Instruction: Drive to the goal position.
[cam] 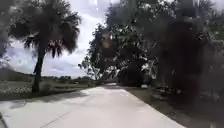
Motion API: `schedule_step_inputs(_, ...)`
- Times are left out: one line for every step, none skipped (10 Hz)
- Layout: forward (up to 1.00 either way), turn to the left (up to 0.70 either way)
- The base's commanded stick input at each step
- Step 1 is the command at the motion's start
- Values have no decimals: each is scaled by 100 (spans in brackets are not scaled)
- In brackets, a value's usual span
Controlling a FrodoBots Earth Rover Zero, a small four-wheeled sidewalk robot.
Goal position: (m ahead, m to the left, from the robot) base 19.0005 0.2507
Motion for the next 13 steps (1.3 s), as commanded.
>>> schedule_step_inputs(85,12)
schedule_step_inputs(85,29)
schedule_step_inputs(85,22)
schedule_step_inputs(85,8)
schedule_step_inputs(85,2)
schedule_step_inputs(85,0)
schedule_step_inputs(85,0)
schedule_step_inputs(85,0)
schedule_step_inputs(85,0)
schedule_step_inputs(85,0)
schedule_step_inputs(85,0)
schedule_step_inputs(85,8)
schedule_step_inputs(85,10)
